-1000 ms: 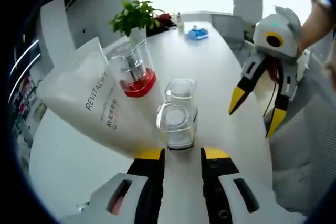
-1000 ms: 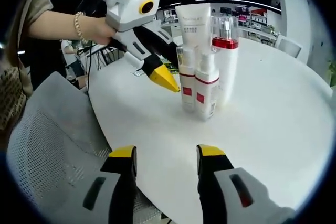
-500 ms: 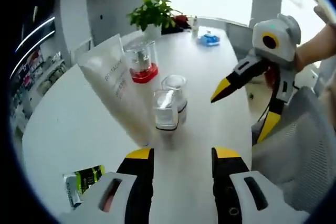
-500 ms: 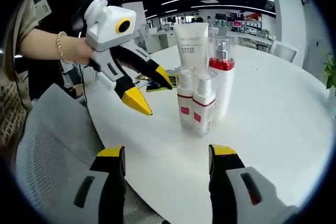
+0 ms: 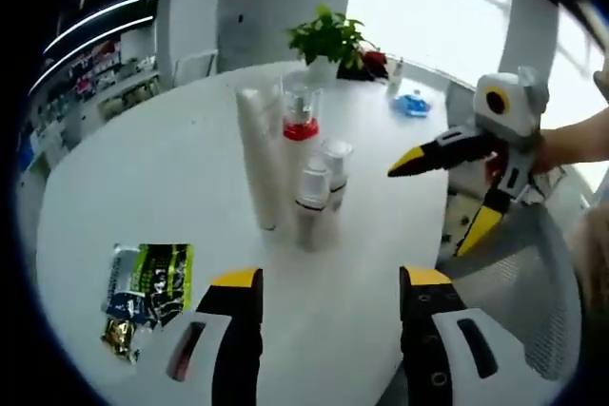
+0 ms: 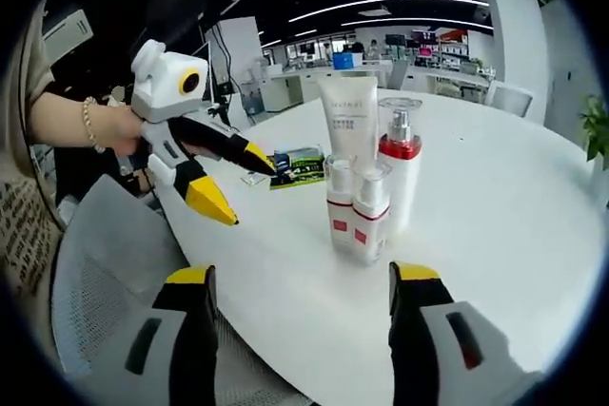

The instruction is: Arrange the skincare products in the storage area until every visible bottle or jar stands upright without overlapping.

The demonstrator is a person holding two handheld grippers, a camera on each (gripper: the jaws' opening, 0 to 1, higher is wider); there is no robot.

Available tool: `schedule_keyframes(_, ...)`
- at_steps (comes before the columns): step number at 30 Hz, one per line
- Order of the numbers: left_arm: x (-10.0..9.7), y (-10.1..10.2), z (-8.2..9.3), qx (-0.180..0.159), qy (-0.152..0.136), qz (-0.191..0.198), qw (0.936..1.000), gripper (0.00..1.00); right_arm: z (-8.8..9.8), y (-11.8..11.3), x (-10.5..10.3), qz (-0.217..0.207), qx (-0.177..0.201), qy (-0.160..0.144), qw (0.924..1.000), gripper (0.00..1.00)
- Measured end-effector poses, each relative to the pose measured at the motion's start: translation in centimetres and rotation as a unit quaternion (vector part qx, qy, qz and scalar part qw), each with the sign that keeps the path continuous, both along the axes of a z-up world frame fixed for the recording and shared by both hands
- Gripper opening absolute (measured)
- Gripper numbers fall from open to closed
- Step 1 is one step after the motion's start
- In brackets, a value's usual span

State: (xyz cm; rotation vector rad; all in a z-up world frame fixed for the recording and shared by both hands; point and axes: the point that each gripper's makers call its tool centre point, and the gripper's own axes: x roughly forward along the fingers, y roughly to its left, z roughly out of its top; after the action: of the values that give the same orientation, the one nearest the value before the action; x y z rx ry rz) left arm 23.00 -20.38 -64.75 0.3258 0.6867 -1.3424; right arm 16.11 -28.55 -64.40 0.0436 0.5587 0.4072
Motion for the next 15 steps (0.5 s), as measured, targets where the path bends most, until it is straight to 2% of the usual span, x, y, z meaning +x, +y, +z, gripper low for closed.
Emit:
schedule_keyframes(2,-0.1,0.8,0.0,-0.002,0.002,0.013,0.9999,0.58,0.4,0.0,0.0,-0.01,0.011,-0.003,0.9999,0.78)
schedule_keyframes(5,0.0,2.9,-0.3,-0.002,0.011,0.054,0.9985,0.62,1.1,0.1,0.0,-0.027,0.029,-0.01,0.9992,0.83)
schedule_keyframes(9,0.0,5.2,-0.2,-0.005,0.011,0.088,0.996,0.69,1.9,0.5,-0.1,-0.033,0.034,-0.018,0.9987,0.86)
schedule_keyframes(12,0.1,7.1,0.1,-0.013,0.015,0.13,0.9913,0.75,1.9,0.9,-0.1,-0.033,0.033,-0.017,0.9988,0.88)
schedule_keyframes(15,0.2,8.7,0.3,-0.014,0.016,0.154,0.9878,0.83,2.0,1.3,-0.2,-0.036,0.034,-0.017,0.9986,0.91)
